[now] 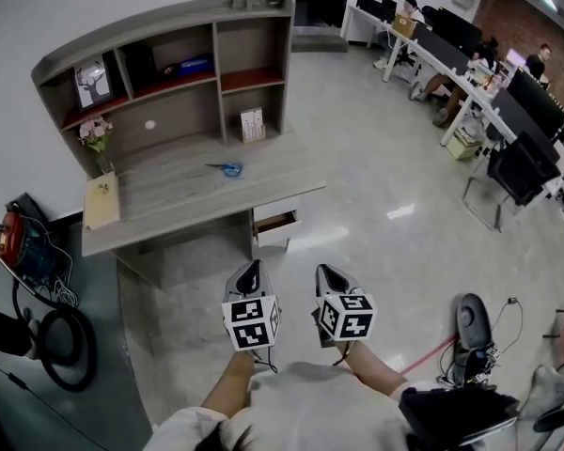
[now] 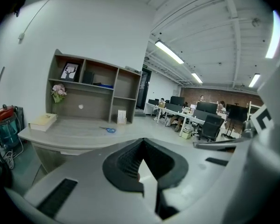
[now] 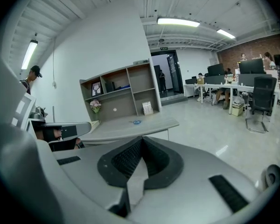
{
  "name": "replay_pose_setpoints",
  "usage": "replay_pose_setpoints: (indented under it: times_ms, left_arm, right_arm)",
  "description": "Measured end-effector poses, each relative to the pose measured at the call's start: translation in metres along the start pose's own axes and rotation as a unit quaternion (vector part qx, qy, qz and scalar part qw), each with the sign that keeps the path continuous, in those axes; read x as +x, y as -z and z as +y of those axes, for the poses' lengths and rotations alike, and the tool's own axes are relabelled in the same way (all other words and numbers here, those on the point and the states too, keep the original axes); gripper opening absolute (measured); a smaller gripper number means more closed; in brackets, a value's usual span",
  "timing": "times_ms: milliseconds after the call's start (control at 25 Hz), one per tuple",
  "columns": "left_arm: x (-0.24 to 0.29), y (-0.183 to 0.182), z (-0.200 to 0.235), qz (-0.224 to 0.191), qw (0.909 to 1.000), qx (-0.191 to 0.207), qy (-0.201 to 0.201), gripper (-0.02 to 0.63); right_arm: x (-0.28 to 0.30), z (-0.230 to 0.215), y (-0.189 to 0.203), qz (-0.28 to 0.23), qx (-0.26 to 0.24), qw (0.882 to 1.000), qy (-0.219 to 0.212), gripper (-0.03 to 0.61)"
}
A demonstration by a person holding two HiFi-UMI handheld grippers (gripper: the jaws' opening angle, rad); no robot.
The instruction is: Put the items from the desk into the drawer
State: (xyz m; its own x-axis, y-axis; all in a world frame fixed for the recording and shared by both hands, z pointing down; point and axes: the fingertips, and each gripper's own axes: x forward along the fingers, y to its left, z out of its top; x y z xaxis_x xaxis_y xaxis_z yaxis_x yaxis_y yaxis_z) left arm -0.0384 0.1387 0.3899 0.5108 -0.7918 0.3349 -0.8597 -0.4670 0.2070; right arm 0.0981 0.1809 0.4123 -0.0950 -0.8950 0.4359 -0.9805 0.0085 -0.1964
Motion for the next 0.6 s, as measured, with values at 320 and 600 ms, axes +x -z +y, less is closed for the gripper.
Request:
replay_pose_setpoints:
  times_ms: [320,600]
  left_arm:
    - [0.06,-0.035,0.043,0.004,1.0,0.001,-0.009,-0.003]
    - [0.105,-0.057,0.077,0.006,0.9999,-0.004,-0.014,-0.003]
  right_arm:
    - [0.078,0.019,-0.041,0.005,-0.007,1.0,-0.026,-0.002]
    - [0.134,0.023,-0.067,0.009,-0.005,0.999,-0.031,-0.002]
